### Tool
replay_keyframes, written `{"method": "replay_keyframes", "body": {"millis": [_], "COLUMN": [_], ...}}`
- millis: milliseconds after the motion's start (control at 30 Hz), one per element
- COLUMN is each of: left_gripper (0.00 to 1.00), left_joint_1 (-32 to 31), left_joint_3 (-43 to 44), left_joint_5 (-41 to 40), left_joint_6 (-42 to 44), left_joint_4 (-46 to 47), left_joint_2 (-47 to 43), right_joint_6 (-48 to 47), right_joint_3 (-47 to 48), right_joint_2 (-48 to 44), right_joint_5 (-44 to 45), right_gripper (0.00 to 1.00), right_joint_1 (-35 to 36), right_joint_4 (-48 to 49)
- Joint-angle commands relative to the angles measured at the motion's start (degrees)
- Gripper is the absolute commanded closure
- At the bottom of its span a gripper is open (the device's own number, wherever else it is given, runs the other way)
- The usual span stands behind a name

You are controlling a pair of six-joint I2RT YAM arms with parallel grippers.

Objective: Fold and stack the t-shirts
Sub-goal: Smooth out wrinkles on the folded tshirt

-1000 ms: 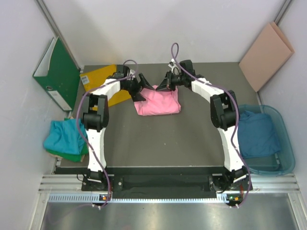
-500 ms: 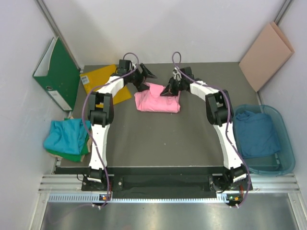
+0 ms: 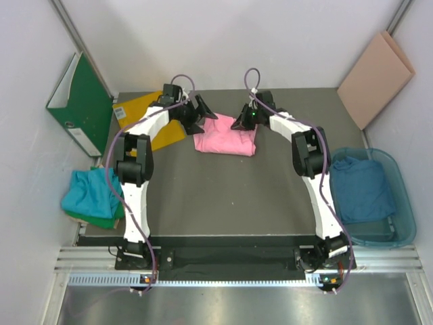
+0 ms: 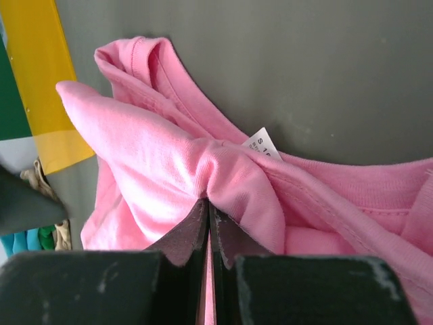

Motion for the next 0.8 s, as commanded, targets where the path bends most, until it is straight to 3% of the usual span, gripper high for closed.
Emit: {"method": "replay_keyframes", "body": {"millis": [0,200,333,500,767], "left_gripper": [0.01,0.01,0.01,0.01,0.01], "left_joint_1": [-0.04,-0.04,0.31,1.45,1.54], "left_joint_3": [-0.11,-5.46,-8.45,-5.74,-5.99], "left_joint_5": [-10.21,-16.12,-26.56,-47.57,-74.29], "left_joint_6": [10.36,15.64,18.18,21.0,18.12], "left_joint_4": [-8.76,-18.17,-23.1,-35.28,-54.55], "left_joint_2": [-9.62,-12.26,-17.87,-22.63,-19.04], "right_joint_6": [-2.25,-3.39,-6.02,-17.34,-17.19], "right_joint_3": [-2.67,-5.13,-7.33,-4.52,-14.97], "right_joint_2": [-5.15,-8.75,-13.41,-18.59,-23.35], "right_joint_5": [5.2,3.79,3.26,6.42,4.93], "right_gripper": [1.0,1.0,0.95,0.85,0.82], "right_joint_1": [-1.91,-1.74,-1.03,3.7,4.59], "right_joint_4": [2.55,1.59,-1.47,-12.55,-13.09]}}
